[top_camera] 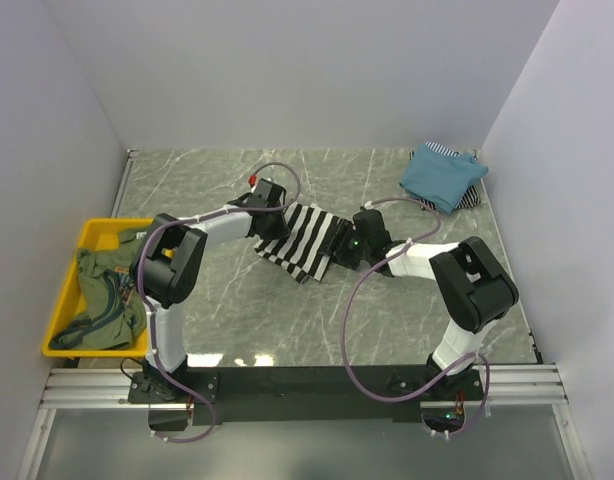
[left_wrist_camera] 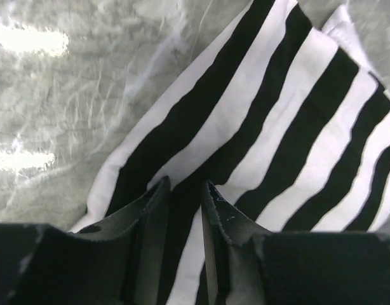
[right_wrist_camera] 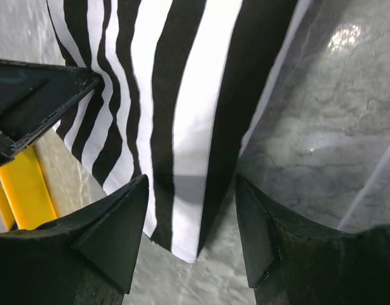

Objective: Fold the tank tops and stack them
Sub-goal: Neatly place the folded tank top to the corner

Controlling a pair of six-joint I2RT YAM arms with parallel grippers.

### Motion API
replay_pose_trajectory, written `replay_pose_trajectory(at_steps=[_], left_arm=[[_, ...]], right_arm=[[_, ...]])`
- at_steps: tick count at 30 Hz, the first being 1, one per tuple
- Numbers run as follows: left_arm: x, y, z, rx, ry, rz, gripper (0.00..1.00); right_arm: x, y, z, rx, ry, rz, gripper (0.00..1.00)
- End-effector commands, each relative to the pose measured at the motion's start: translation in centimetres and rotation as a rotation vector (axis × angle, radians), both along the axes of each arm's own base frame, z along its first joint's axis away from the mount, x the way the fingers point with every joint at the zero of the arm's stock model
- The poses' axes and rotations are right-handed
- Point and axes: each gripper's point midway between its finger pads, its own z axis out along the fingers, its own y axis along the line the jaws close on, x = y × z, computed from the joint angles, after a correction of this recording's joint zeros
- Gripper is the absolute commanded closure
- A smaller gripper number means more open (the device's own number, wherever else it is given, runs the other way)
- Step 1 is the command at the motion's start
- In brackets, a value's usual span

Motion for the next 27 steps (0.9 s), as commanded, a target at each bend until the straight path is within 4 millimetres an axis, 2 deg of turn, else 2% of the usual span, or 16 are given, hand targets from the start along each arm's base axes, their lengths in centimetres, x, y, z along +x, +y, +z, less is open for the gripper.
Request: replay_pose_trajectory(at_steps=[1,5,8,13,15,16,17,20,22,23,24,25,27], left_arm=[[1.4,0.3,0.3,-0.001,-0.026,0.017,0.66],[0.8,0.0,-1.1,-0.041,0.013,0.007,0.66],[0.3,0.0,-1.8,-0.064,0.031,0.004,0.66],[-0.5,-0.6,-2.5,-0.111,0.066,-0.011,0.66],[-0.6,-0.8,-2.6,-0.121,0.070,-0.017,0.66],[-0.6,-0.9,-2.7,-0.125,0.074,-0.017,0.67],[-0.6,-1.0,-2.7,-0.127,0.077,-0.021,0.67],[-0.5,-1.6,-2.2,-0.161,0.070,-0.032,0.67],[-0.5,-2.3,-0.7,-0.204,0.056,-0.053,0.67],[-0.4,-2.6,0.3,-0.218,0.040,-0.060,0.67],[-0.3,-2.8,1.4,-0.232,0.025,-0.066,0.67],[-0.2,-2.9,4.0,-0.255,-0.014,-0.071,0.66],[0.0,-3.0,7.1,-0.283,-0.063,-0.071,0.65]], right_arm=[[0.3,-1.0,-1.8,-0.031,0.020,-0.090,0.36],[0.7,-1.1,-2.6,-0.049,0.032,-0.116,0.36],[1.8,-0.6,-2.4,-0.054,0.023,-0.132,0.36],[3.1,-0.4,-2.6,-0.083,0.021,-0.154,0.42],[3.4,-0.4,-2.5,-0.093,0.013,-0.155,0.52],[3.7,-0.4,-2.4,-0.101,0.007,-0.156,0.58],[4.0,-0.3,-2.3,-0.111,0.005,-0.153,0.70],[4.8,-0.7,-1.8,-0.172,-0.013,-0.143,0.87],[5.3,-1.0,-1.5,-0.228,-0.027,-0.119,0.91],[6.0,-1.0,-0.7,-0.255,-0.038,-0.114,1.00],[6.0,-1.3,-0.6,-0.298,-0.038,-0.079,1.00],[6.2,-1.4,-0.3,-0.325,-0.037,-0.066,1.00],[7.1,-2.1,1.3,-0.410,-0.065,-0.037,1.00]])
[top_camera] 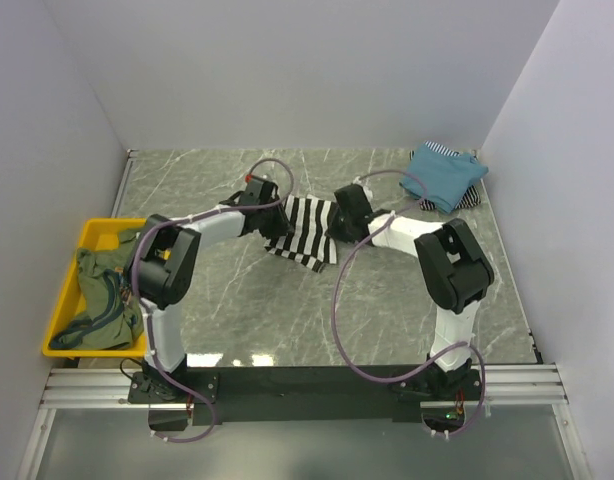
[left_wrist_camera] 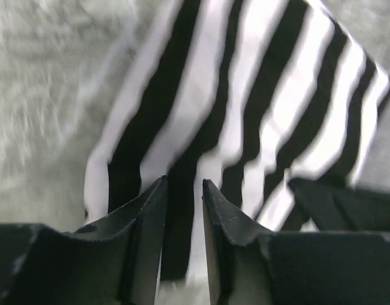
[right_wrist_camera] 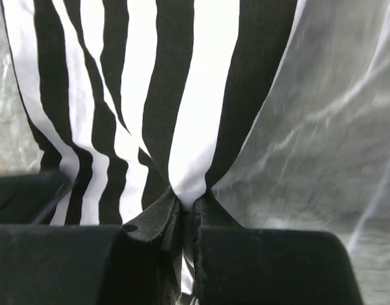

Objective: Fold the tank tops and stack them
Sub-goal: Neatly place the folded tank top to the corner

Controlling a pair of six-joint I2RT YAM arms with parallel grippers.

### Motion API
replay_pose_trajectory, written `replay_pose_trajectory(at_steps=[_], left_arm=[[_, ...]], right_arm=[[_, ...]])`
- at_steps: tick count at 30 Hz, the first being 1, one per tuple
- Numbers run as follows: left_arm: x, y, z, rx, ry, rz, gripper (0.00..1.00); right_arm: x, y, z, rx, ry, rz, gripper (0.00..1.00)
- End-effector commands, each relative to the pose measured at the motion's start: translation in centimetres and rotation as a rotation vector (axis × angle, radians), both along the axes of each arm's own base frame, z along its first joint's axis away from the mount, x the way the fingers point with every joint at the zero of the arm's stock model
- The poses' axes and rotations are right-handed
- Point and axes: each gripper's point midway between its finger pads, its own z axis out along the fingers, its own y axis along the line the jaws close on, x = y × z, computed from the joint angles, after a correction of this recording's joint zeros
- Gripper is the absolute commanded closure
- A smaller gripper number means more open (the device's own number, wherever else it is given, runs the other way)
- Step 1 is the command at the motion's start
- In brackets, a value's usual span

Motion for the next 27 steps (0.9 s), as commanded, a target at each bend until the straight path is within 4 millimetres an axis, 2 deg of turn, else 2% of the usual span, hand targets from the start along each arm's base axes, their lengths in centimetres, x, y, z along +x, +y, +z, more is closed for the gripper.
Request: replay_pose_trajectory(at_steps=[1,3,4,5,6,7,9,10,11,13,17,23,27], left_arm=[[-0.6,-1.1,9.5,-0.123,-0.130,-0.015,0.64],[-1.4,-0.7,12.0,-0.149,-0.160,-0.004,0.63],[-2.1,-0.2,14.7,-0.175,-0.206,0.006,0.62],[-2.7,0.0,15.6,-0.188,-0.220,0.004,0.62],[-3.3,0.2,16.5,-0.199,-0.233,-0.002,0.61],[-4.1,0.5,18.4,-0.220,-0.269,-0.009,0.61],[-5.6,0.9,18.8,-0.223,-0.266,-0.027,0.61],[-6.3,1.3,20.2,-0.231,-0.300,-0.036,0.61],[-7.0,1.6,19.7,-0.225,-0.292,-0.044,0.61],[-8.3,2.2,20.2,-0.217,-0.309,-0.060,0.60],[-10.1,3.5,19.5,-0.180,-0.315,-0.075,0.60],[-10.9,4.2,18.9,-0.135,-0.321,-0.114,0.59],[-11.1,4.1,18.5,-0.141,-0.313,-0.146,0.59]], right_arm=[[1.5,-2.1,1.9,-0.211,-0.032,0.055,1.00],[2.6,-3.5,3.5,-0.317,-0.050,0.072,1.00],[3.2,-4.0,4.8,-0.352,-0.059,0.073,1.00],[3.7,-4.7,5.3,-0.390,-0.066,0.071,1.00],[4.3,-5.9,5.9,-0.456,-0.080,0.078,1.00],[4.7,-7.1,6.3,-0.497,-0.070,0.072,1.00],[6.2,-8.5,8.1,-0.572,-0.107,0.079,1.00],[6.9,-9.8,8.5,-0.607,-0.110,0.064,1.00],[7.8,-10.3,9.6,-0.626,-0.131,0.053,1.00],[8.8,-11.8,10.4,-0.687,-0.137,0.055,1.00],[11.3,-14.6,11.9,-0.790,-0.147,0.040,1.00],[13.5,-16.6,13.0,-0.899,-0.146,0.064,1.00],[14.2,-17.7,13.8,-0.929,-0.145,0.079,1.00]])
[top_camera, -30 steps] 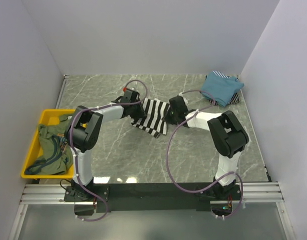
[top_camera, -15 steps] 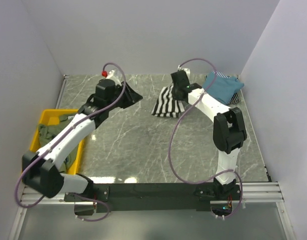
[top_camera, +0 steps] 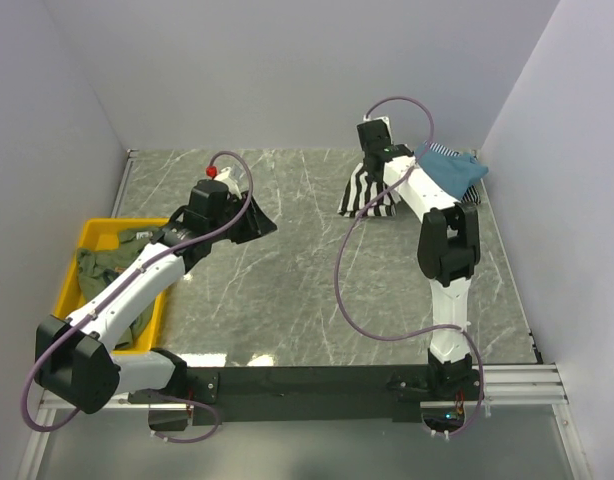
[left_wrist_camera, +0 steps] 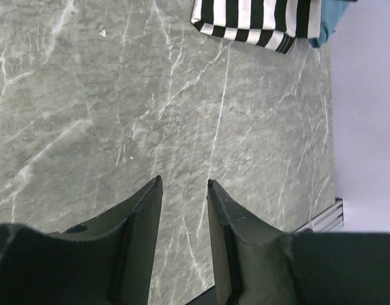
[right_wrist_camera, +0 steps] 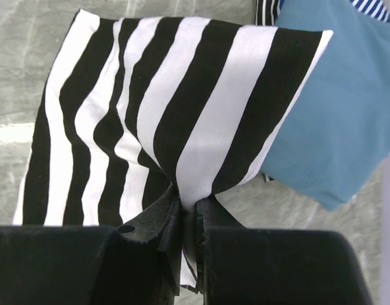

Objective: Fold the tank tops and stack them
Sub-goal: Neatly place the folded tank top to the corner

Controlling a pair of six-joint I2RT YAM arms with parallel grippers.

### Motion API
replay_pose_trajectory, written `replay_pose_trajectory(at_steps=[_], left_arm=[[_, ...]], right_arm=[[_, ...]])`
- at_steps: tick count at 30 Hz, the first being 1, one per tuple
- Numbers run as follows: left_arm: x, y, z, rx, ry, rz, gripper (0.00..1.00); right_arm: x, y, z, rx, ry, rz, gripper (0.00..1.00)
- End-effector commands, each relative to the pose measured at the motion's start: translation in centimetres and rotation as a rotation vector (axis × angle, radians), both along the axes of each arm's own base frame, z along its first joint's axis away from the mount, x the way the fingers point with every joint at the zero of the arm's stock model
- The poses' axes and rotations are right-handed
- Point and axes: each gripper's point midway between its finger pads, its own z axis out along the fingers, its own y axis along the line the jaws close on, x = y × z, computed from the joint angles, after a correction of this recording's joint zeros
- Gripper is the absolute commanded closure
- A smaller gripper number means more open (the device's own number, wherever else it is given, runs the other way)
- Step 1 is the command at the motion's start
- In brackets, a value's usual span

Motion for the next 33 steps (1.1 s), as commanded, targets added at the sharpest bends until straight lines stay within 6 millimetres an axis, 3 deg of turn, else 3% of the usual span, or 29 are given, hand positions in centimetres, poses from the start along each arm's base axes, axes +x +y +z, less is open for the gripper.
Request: replay_pose_trajectory(at_steps=[1,5,10,14,17,19,24,26,33], left_arm=[[-0.4,-0.1,1.1,-0.003,-0.052,-0.059,0.59],[-0.3,-0.2,0.8,-0.021,-0.044,-0.083,0.59],[-0.3,-0.3,0.2,-0.038,-0.028,-0.106,0.59],[-0.5,-0.3,-0.7,-0.036,-0.007,-0.118,0.59],[-0.6,-0.4,-0.9,-0.037,-0.001,-0.129,0.59],[-0.6,-0.5,-1.0,-0.039,0.003,-0.134,0.59],[-0.7,-0.7,-1.3,-0.046,0.009,-0.145,0.59],[-0.8,-0.7,-1.6,-0.047,0.018,-0.148,0.59],[-0.9,-0.9,-1.7,-0.055,0.026,-0.155,0.59]], right_arm=[[0.9,-1.6,3.7,-0.083,-0.045,0.020,1.00],[1.7,-1.2,6.4,-0.103,-0.090,0.063,1.00],[2.9,-2.3,8.2,-0.143,-0.110,0.054,1.00],[3.5,-4.1,10.1,-0.111,-0.154,0.024,1.00],[3.8,-5.1,10.5,-0.064,-0.162,0.015,1.00],[3.8,-6.8,10.5,-0.030,-0.164,-0.014,1.00],[2.9,-10.9,7.9,0.147,-0.161,-0.099,1.00],[2.1,-13.9,6.4,0.216,-0.170,-0.186,1.00],[0.4,-19.0,2.1,0.326,-0.166,-0.365,1.00]])
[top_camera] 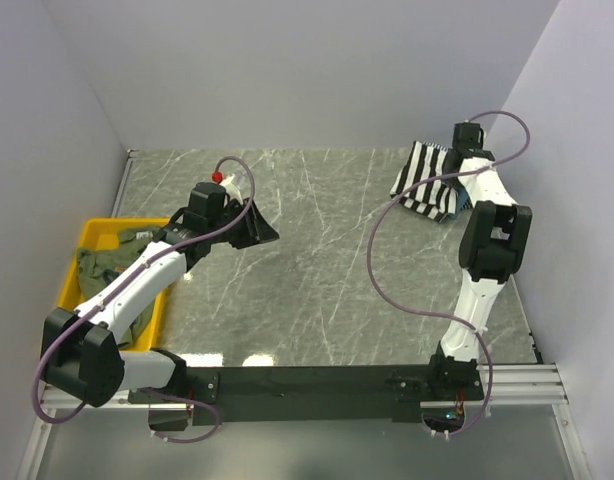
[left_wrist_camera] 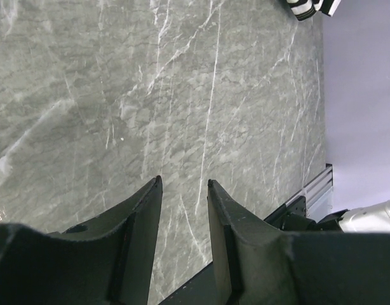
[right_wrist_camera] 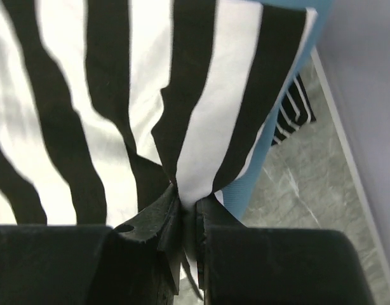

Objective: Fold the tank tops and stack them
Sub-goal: Neatly place the folded tank top to the corner

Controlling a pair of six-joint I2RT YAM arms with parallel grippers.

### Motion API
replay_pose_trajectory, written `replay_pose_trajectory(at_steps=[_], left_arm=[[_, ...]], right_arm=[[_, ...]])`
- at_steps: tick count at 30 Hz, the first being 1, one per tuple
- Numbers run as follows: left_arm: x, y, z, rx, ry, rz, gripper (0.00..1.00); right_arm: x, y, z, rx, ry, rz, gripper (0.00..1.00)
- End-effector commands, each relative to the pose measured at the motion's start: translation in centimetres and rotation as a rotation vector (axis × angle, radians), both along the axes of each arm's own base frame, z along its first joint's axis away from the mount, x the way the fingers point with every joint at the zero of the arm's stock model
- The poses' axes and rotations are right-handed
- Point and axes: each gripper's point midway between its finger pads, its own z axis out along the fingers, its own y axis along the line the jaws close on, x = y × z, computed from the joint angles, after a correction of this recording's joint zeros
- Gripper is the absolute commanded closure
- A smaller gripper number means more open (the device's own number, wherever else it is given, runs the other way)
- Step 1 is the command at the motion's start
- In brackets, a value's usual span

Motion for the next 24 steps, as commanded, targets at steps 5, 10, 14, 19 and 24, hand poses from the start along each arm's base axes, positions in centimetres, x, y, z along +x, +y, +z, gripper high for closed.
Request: replay_pose_trajectory(at_steps=[5,10,14,19,24], left_arm=[[0.2,-0.4,0.2,-0.016,-0.031,-0.035,0.59],[0.1,-0.5,0.2,-0.022,-0.032,-0.043,0.59],[0.1,-0.4,0.4,-0.018,-0.036,-0.035,0.59],[0.2,-0.6,0.7,-0.028,-0.038,-0.038,0.59],[0.3,-0.2,1.2,-0.017,-0.055,-0.022,0.58]], right_arm=[[0.3,-2.4,2.5,0.158,-0.182,-0.167,1.00],[-0.4,-2.6,3.2,0.181,-0.208,-0.201,0.62],[-1.5,-3.2,4.5,0.167,-0.214,-0.248,0.51],[-4.5,-3.9,6.5,0.132,-0.218,-0.331,0.44],[-8.4,-2.4,7.7,0.167,-0.273,-0.341,0.38]])
